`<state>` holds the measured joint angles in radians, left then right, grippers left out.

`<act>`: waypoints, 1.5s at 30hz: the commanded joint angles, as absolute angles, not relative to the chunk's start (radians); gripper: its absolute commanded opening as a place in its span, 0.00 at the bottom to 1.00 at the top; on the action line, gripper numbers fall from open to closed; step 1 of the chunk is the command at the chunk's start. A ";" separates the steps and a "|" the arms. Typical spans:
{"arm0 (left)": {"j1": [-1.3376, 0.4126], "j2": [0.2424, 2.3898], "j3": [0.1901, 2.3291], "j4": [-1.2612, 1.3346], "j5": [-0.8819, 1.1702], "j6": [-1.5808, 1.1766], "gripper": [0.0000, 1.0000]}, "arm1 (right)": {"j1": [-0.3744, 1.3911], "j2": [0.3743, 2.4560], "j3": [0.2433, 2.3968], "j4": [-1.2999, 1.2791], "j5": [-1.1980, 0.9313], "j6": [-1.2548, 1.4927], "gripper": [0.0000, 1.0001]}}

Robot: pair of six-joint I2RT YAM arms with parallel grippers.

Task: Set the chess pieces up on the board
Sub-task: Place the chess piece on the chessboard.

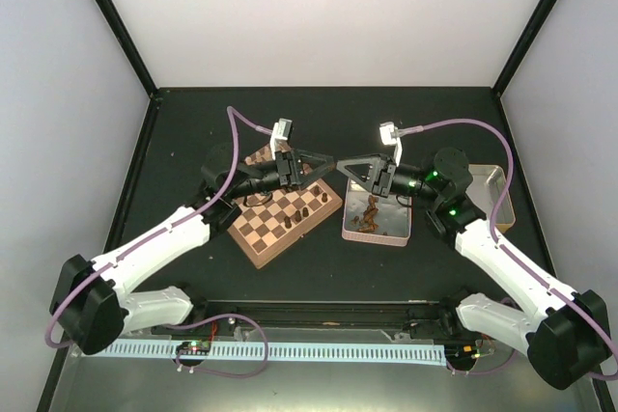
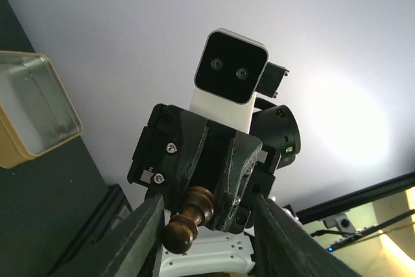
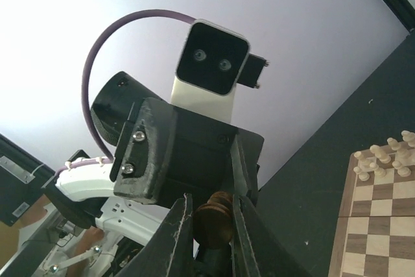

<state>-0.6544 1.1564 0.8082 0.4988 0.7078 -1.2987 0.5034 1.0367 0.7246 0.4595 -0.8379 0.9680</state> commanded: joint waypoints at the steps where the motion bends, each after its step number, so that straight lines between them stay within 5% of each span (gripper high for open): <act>1: -0.649 1.178 0.806 0.600 0.785 -1.374 0.37 | 0.500 1.027 0.726 0.512 -0.862 0.971 0.08; 11: -0.647 1.185 0.804 0.628 0.789 -1.386 0.02 | 0.500 1.027 0.712 0.467 -0.841 0.938 0.12; 17: -0.634 1.151 0.813 0.382 0.704 -1.202 0.01 | 0.500 0.969 0.711 0.314 -0.725 0.864 0.53; 21: -0.629 1.101 0.845 -0.010 0.487 -0.894 0.02 | 0.500 0.910 0.726 0.076 -0.487 0.775 0.64; 31: -0.657 1.252 0.955 -0.560 -0.047 -0.475 0.02 | 0.500 0.892 0.721 -0.162 -0.224 0.709 0.66; 45: -0.685 1.671 1.183 -0.565 -0.085 -0.387 0.02 | 0.500 0.893 0.700 -0.202 -0.167 0.716 0.66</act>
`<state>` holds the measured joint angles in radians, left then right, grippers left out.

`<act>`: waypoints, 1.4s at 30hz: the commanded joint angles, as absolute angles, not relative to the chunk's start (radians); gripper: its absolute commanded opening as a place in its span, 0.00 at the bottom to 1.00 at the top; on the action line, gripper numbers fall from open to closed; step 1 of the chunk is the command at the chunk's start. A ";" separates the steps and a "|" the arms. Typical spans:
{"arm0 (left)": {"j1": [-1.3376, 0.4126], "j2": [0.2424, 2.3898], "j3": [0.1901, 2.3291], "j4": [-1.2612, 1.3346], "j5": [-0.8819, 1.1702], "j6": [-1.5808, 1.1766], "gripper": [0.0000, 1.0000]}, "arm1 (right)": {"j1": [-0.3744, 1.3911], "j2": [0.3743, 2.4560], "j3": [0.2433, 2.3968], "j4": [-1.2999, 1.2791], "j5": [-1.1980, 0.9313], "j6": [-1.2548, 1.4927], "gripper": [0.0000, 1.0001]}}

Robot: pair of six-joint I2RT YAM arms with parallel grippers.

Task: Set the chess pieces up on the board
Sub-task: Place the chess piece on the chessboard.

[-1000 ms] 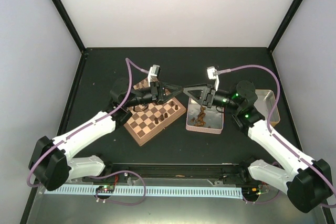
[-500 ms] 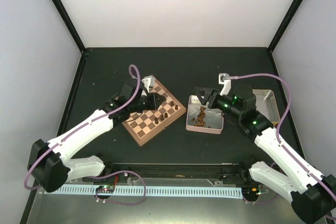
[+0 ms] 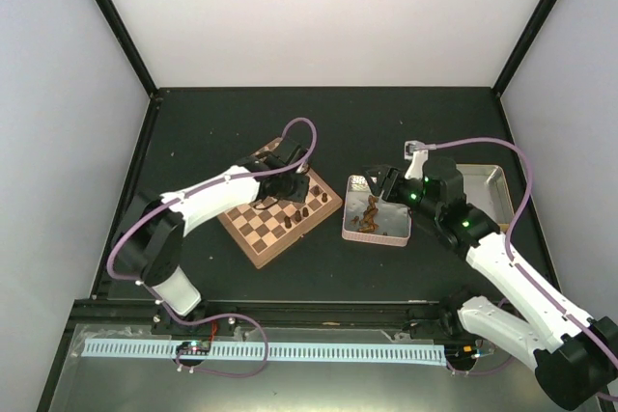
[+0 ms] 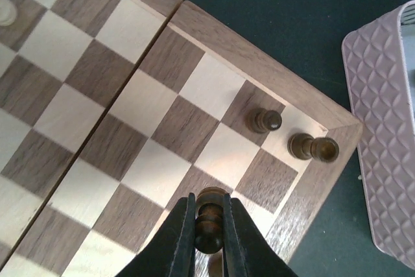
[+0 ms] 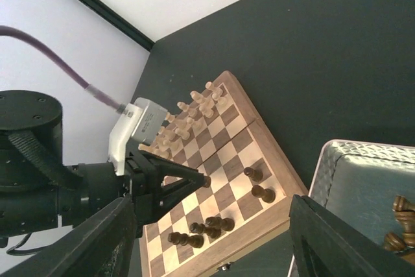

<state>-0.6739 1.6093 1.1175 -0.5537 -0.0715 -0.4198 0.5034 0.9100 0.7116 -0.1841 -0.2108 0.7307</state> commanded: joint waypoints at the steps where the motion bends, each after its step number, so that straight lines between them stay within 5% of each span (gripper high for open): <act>1: -0.688 1.687 1.190 -0.564 -0.080 -0.386 0.02 | 0.500 0.891 0.699 -0.207 -0.163 0.716 0.66; 21: -0.714 1.846 1.245 -0.547 -0.126 -0.339 0.02 | 0.500 0.890 0.698 -0.214 -0.205 0.642 0.67; 42: -0.715 1.750 1.272 -0.587 -0.071 -0.336 0.34 | 0.500 0.896 0.714 -0.244 -0.194 0.652 0.67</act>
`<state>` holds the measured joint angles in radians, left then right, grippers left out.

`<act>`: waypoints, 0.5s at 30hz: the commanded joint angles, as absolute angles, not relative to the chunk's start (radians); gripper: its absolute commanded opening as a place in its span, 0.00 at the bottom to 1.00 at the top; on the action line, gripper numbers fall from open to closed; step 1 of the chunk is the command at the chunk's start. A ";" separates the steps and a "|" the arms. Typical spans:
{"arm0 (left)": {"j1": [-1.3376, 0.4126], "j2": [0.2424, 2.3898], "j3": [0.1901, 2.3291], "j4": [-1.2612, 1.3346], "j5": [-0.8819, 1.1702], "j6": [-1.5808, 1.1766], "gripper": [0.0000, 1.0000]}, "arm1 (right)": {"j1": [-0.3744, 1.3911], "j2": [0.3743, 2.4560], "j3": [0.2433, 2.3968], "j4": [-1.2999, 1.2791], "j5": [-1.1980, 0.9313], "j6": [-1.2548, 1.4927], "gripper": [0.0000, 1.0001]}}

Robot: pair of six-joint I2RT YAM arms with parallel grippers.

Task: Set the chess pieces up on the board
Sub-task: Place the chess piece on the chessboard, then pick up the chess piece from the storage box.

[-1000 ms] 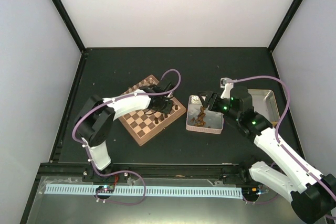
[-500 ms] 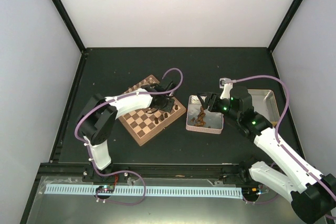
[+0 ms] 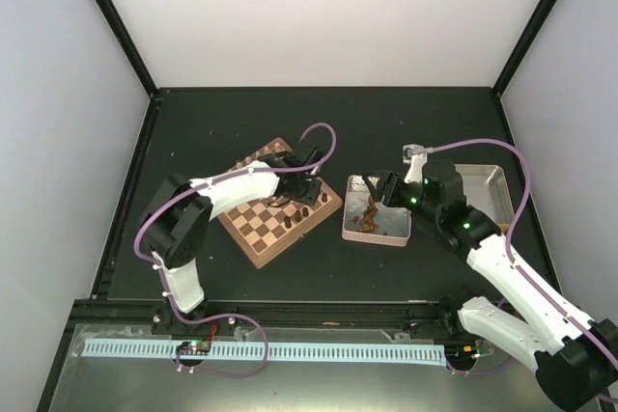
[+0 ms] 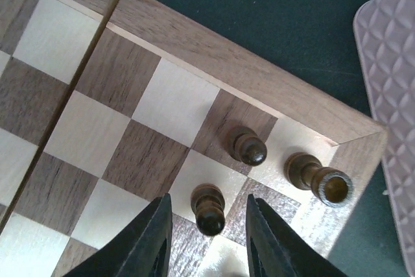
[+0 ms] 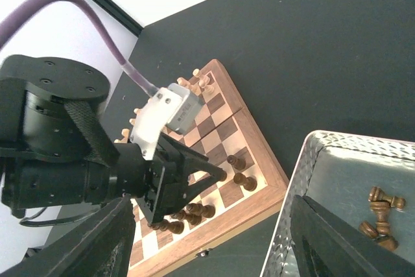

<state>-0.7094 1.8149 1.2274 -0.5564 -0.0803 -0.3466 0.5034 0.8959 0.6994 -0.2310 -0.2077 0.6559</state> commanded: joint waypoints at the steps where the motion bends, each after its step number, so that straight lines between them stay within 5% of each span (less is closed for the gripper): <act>1: -0.715 1.741 1.275 -0.591 -0.070 -0.337 0.36 | 0.500 0.897 0.716 -0.248 -0.189 0.652 0.67; 15: -0.689 1.267 1.001 -0.328 -0.014 -0.415 0.51 | 0.500 1.147 0.757 -0.450 0.056 0.593 0.62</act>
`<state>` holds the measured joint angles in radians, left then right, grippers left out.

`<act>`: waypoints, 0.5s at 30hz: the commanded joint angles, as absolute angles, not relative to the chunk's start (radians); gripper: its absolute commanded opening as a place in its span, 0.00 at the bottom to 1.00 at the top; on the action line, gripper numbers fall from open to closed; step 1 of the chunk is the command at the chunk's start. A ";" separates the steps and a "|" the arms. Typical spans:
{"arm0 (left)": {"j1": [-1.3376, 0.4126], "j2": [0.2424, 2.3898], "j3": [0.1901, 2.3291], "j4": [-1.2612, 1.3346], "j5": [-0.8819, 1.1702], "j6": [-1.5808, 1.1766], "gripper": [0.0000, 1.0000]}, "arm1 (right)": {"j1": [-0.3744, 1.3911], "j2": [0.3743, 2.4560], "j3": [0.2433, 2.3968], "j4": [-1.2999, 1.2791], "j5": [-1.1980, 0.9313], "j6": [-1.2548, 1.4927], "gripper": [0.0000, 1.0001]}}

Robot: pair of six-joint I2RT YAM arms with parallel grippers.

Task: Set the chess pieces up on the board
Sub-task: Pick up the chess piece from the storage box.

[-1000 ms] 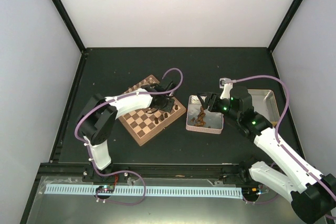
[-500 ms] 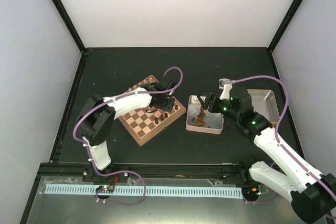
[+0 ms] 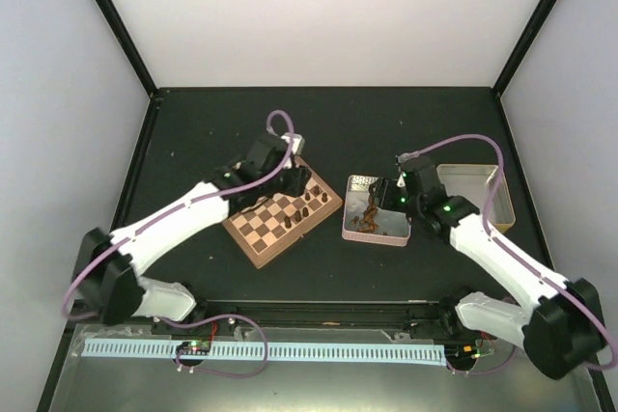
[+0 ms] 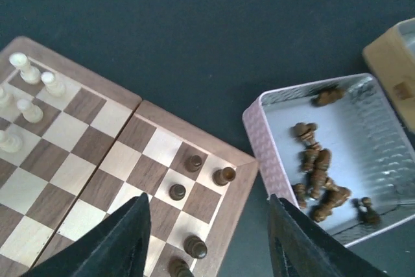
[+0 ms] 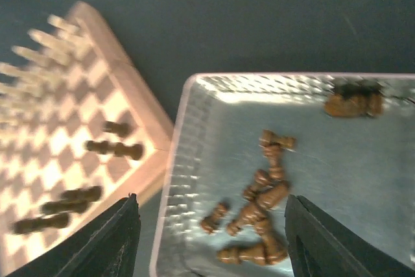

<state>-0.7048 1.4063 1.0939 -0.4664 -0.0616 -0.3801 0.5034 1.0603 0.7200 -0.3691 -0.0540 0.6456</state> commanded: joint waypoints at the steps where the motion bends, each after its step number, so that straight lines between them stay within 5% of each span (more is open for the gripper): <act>1: -0.686 1.229 0.970 -0.300 -0.008 -0.416 0.53 | 0.500 1.182 0.774 -0.459 0.058 0.584 0.61; 7: -0.675 1.074 0.848 -0.201 0.007 -0.408 0.60 | 0.500 1.387 0.872 -0.477 0.084 0.535 0.40; 15: -0.666 0.993 0.766 -0.162 0.068 -0.424 0.61 | 0.500 1.572 0.970 -0.528 0.074 0.498 0.28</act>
